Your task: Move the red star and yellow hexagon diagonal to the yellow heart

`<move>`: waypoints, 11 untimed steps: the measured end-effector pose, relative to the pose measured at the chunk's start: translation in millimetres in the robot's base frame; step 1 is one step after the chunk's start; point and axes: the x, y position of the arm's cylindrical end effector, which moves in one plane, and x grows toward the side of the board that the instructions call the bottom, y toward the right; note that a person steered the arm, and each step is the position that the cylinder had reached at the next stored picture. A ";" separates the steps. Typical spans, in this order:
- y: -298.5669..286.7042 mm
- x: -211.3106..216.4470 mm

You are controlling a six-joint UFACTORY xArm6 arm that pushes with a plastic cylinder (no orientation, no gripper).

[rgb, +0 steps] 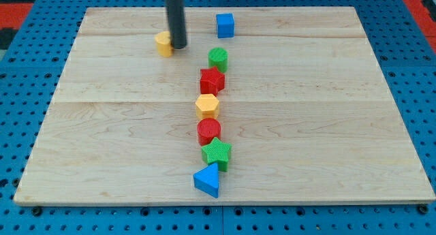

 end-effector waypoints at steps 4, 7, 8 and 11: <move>96.5 -8.6; 134.3 112.8; 131.3 131.9; 62.6 59.6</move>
